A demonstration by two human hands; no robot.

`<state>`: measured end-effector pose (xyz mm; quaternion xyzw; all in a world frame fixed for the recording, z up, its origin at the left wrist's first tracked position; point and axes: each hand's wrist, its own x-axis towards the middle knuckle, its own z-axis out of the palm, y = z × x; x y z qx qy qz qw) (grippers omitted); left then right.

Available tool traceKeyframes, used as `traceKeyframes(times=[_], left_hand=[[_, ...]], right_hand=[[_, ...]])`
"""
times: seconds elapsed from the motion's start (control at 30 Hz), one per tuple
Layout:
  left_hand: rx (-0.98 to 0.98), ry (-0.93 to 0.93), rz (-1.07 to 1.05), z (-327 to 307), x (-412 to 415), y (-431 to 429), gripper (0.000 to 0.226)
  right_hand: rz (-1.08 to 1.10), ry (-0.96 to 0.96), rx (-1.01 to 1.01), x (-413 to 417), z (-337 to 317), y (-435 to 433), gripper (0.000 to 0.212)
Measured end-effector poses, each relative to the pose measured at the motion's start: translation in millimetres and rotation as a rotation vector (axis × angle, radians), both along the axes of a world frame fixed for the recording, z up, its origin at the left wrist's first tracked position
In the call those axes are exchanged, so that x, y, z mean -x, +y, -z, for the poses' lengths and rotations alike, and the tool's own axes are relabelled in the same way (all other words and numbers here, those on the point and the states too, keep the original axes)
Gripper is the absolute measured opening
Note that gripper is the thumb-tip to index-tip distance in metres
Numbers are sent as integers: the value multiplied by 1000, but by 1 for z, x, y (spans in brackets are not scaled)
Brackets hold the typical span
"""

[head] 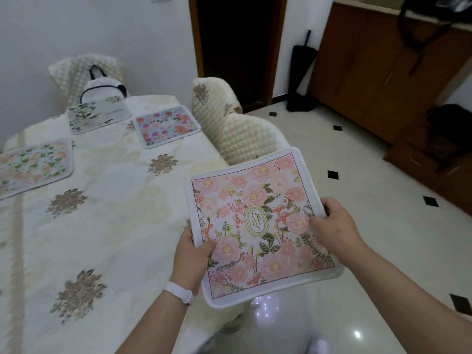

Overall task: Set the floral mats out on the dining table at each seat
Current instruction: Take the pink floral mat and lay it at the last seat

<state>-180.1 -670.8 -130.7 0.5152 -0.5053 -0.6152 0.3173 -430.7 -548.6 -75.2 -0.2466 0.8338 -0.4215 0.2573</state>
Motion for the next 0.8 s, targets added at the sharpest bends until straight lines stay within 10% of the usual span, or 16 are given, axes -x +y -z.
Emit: traceKeyframes(times=[0.8], left_hand=[[82, -132, 174, -26, 353, 65, 21]], right_hand=[[124, -140, 77, 339, 13, 122, 23]])
